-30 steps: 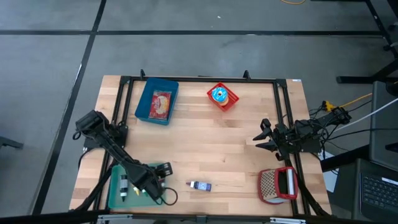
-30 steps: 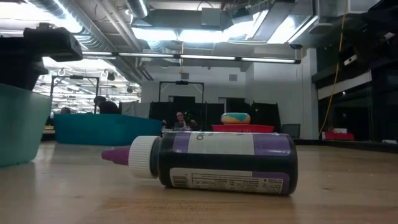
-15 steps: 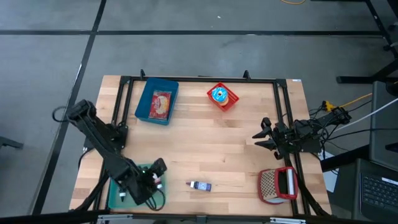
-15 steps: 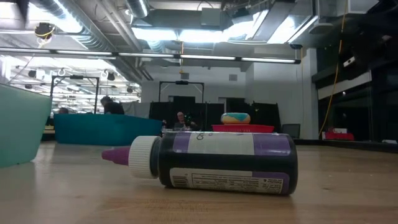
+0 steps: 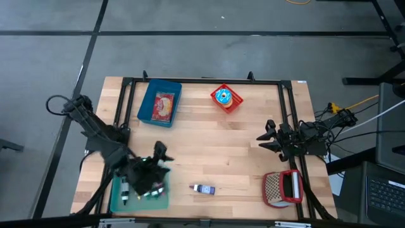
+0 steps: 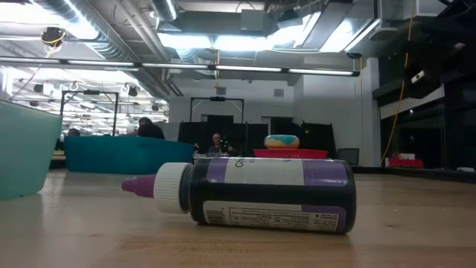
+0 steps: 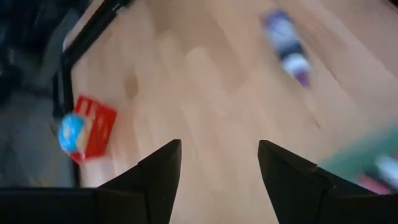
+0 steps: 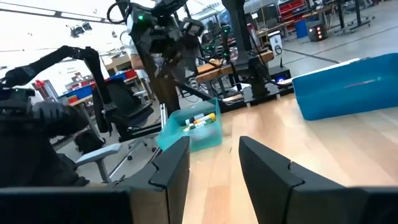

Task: Pick & Place Food Item
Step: Put the violet food coloring bottle into the green bin

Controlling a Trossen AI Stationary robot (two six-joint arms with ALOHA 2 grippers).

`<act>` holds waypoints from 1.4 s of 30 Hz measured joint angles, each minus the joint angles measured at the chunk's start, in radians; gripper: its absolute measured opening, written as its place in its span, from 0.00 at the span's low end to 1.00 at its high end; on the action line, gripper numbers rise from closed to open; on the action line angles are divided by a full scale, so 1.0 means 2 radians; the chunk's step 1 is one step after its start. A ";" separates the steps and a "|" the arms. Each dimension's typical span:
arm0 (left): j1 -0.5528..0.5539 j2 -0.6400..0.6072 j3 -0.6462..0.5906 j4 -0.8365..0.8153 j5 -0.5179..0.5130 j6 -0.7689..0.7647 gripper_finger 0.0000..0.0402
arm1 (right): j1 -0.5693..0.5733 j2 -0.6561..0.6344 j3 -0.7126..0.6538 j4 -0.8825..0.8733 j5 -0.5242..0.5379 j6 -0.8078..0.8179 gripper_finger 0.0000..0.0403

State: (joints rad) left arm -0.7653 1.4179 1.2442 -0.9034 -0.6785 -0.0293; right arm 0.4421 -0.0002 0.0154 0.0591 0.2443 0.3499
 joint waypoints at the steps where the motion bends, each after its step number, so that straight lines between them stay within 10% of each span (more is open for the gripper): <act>1: 0.015 0.005 0.000 0.015 0.000 -0.025 0.52 | 0.000 0.000 0.000 0.000 0.000 0.004 0.35; 25: 0.100 0.174 0.004 0.209 0.142 -0.173 0.53 | 0.000 0.051 0.000 0.000 -0.025 0.056 0.35; 42: 0.101 0.340 0.171 0.170 0.167 -0.216 0.53 | 0.000 0.089 0.000 0.011 -0.111 0.070 0.35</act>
State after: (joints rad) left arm -0.5633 2.0977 1.5857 -0.5628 -0.3443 -0.4605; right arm 0.4423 0.1776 0.0158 0.0818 0.0228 0.4896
